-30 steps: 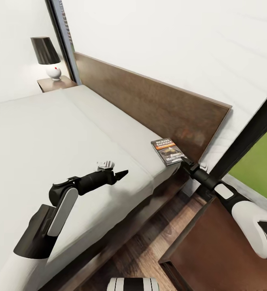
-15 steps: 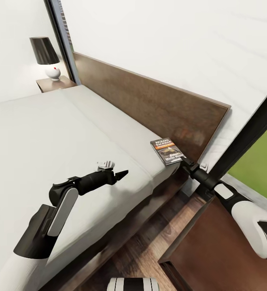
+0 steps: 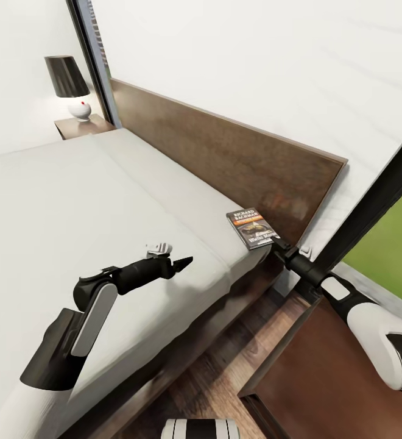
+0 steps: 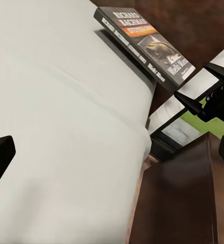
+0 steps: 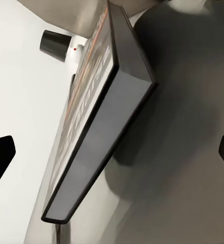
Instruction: In the bedroom, move the book from the bed onto either nightstand, and place the two sandals side by side next to the bed.
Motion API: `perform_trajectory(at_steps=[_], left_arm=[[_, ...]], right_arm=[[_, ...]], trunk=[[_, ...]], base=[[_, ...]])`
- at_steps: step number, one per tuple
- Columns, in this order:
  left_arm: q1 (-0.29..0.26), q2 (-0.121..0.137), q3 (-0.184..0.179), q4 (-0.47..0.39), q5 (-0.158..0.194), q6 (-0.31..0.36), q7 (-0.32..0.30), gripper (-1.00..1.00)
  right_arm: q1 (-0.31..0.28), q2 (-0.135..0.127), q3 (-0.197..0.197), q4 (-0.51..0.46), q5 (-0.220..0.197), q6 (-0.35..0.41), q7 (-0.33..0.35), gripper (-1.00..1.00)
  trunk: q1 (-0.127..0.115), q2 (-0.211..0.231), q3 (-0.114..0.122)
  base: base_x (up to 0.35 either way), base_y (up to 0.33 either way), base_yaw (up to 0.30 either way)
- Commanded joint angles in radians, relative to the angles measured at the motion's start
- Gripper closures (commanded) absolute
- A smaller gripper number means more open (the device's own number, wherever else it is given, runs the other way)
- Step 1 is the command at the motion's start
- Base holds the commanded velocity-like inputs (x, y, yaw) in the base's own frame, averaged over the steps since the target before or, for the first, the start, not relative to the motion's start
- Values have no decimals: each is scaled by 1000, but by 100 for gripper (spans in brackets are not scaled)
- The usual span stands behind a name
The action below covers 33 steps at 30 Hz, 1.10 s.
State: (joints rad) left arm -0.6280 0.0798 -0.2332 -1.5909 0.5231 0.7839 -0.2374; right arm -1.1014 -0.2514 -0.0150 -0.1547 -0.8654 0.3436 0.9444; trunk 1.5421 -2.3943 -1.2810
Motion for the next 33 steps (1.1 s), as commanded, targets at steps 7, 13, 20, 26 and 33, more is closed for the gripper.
perform_trajectory(at_steps=[7,13,20,26,33], left_arm=[[0,0,0,0,0,0,0,-100],[0,0,0,0,0,0,0,-100],[0,0,0,0,0,0,0,-100],[0,0,0,0,0,0,0,-100],[0,0,0,0,0,0,1,-100]], right_arm=[[0,1,-1,-5,0,0,-3,-100],[0,1,-2,-7,0,0,-3,-100],[0,0,-3,-8,0,0,-1,-100],[0,1,-3,-50,0,6,-1,-100],[0,1,-3,-75,0,9,-1,-100]], trunk=[[0,0,0],[0,0,0],[0,0,0],[0,0,0],[0,0,0]], base=[[0,0,0],[0,0,0],[0,0,0],[0,0,0],[0,0,0]])
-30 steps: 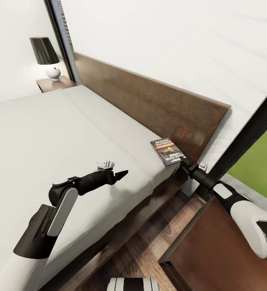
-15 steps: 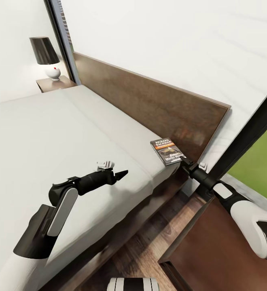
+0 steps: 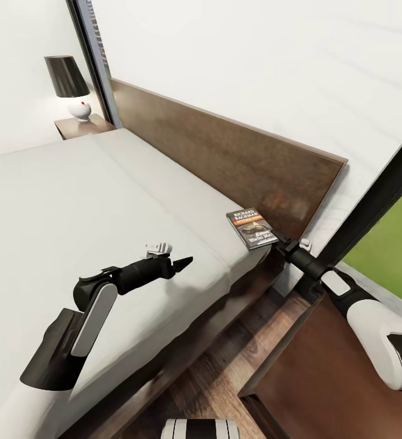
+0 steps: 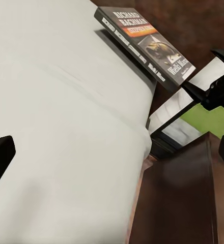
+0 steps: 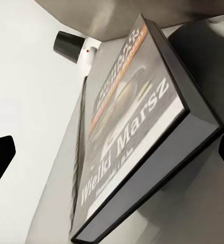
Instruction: In the bedroom, move the book from the bed onto either nightstand, and place the two sandals side by side next to the bed.
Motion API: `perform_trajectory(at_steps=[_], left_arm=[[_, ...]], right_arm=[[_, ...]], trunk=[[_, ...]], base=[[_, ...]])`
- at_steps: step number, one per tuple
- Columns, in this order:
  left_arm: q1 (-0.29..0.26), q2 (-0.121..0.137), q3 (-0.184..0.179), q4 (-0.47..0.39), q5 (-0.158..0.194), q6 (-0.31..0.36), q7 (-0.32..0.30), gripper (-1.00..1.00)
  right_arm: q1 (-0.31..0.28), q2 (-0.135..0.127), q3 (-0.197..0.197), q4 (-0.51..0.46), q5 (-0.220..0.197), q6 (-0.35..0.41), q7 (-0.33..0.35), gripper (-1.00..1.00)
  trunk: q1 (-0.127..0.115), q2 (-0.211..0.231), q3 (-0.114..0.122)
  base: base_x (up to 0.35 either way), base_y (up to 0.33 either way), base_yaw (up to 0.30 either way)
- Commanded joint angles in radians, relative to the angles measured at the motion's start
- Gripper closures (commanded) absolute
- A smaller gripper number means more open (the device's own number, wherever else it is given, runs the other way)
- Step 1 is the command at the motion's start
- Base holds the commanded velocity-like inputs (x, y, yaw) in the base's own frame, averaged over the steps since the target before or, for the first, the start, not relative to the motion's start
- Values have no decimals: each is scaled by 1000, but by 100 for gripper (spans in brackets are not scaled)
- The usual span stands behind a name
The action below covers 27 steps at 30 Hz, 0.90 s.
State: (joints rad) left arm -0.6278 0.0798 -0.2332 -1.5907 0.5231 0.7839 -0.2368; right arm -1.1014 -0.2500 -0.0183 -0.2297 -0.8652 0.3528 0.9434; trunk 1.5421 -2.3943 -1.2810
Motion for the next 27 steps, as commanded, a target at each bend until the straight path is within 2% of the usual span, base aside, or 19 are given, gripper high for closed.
perform_trajectory(at_steps=[1,23,27], left_arm=[[0,0,0,0,0,0,0,-100],[0,0,0,1,0,0,-1,-100],[0,0,0,1,0,0,-1,-100]], right_arm=[[0,0,0,0,0,0,0,-100],[0,-5,0,6,2,-1,0,-100],[0,-8,-1,7,2,-1,0,-100]], trunk=[[0,0,0],[0,0,0],[0,0,0]], base=[[0,0,0],[0,0,0],[0,0,141]])
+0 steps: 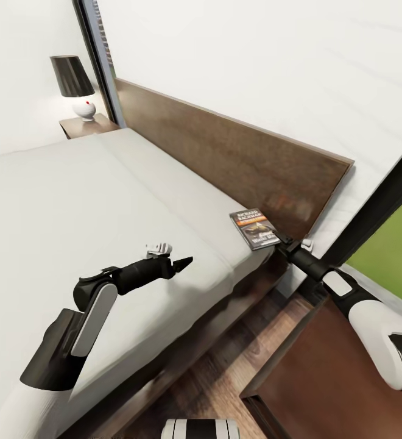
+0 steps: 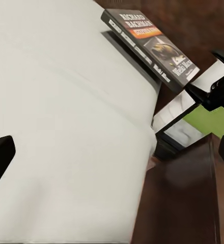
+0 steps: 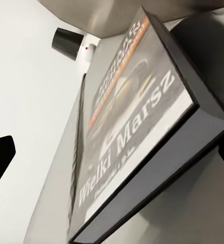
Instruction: In the bedroom, move the book from the bed onto either nightstand, and place the two sandals side by side next to the bed.
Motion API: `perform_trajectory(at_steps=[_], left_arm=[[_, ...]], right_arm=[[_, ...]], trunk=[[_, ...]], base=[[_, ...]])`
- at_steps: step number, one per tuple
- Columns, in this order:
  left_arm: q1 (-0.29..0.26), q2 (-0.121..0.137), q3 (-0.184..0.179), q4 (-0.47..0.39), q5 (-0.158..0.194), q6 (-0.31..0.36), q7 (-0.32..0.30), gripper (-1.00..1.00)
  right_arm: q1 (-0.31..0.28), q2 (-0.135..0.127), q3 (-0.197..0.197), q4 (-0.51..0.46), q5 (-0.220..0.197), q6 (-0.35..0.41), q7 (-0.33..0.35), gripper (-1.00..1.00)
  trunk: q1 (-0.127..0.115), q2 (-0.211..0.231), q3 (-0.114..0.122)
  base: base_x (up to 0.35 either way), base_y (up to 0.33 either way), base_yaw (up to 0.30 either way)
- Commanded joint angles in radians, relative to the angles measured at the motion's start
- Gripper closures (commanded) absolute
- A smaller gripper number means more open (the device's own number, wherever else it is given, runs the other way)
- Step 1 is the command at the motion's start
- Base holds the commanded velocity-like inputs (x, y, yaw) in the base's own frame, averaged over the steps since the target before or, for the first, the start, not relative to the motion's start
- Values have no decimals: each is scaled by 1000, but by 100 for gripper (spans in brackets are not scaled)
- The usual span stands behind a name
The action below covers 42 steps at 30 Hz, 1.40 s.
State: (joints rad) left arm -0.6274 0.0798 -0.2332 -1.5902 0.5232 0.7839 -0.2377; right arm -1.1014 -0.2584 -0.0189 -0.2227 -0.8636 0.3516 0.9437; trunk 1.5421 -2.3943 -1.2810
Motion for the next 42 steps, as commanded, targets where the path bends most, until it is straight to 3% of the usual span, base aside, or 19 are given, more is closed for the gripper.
perform_trajectory(at_steps=[1,12,20,21,42], left_arm=[[0,0,0,0,0,0,0,-100],[0,0,0,0,0,0,0,-100],[0,0,0,0,0,0,0,-100],[0,0,0,0,0,0,0,-100],[0,2,0,0,0,0,0,-100]], right_arm=[[0,0,0,0,0,0,0,-100],[0,-2,-3,3,0,0,1,-100],[1,-5,-57,4,1,1,0,-100],[1,-5,-60,5,1,1,0,100],[2,-6,-61,5,4,-6,0,100]], trunk=[[0,0,0],[0,0,0],[0,0,0],[0,0,0],[0,0,0]], base=[[0,0,159],[0,0,44],[0,0,1],[0,0,0],[0,0,0]])
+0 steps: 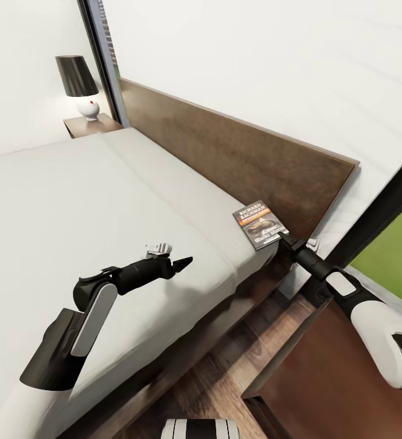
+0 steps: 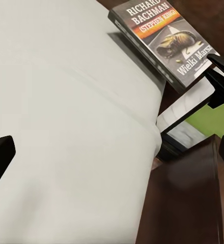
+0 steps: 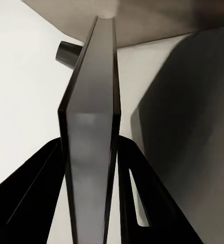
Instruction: In the bedroom, move the book from the bed onto either nightstand, and place the two sandals side by side next to the bed.
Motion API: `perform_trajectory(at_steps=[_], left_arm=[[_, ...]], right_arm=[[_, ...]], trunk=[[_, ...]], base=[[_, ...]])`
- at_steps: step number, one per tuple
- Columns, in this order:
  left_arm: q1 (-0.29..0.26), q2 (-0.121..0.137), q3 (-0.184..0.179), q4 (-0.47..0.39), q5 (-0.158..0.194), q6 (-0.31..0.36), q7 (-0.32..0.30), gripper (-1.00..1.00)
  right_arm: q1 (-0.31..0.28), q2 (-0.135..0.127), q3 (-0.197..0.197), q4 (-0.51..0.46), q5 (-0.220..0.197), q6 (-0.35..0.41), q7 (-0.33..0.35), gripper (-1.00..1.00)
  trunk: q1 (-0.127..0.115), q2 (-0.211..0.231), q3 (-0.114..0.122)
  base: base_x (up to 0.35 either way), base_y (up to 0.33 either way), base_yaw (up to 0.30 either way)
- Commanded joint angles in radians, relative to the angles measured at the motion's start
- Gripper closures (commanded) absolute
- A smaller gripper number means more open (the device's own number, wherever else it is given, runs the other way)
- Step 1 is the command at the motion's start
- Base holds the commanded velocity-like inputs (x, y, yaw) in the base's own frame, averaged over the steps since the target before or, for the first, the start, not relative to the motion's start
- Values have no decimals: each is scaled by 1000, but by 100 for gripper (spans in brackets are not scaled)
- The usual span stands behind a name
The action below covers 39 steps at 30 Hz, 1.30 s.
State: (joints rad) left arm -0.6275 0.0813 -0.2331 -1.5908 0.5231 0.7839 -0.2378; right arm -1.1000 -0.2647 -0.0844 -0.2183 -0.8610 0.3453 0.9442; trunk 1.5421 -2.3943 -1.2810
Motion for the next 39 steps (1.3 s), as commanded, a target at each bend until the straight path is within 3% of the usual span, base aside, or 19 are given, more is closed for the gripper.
perform_trajectory(at_steps=[1,33,39], left_arm=[[0,0,0,0,0,0,0,-100],[0,-1,1,2,0,3,0,-100],[0,0,1,2,0,2,-1,-100]], right_arm=[[0,0,5,0,1,-1,-1,100],[0,6,9,-10,7,9,4,100],[0,5,9,-9,7,9,0,100]], trunk=[[0,0,0],[-123,224,104],[-123,224,113]], base=[[0,0,0],[0,0,0],[0,0,0]])
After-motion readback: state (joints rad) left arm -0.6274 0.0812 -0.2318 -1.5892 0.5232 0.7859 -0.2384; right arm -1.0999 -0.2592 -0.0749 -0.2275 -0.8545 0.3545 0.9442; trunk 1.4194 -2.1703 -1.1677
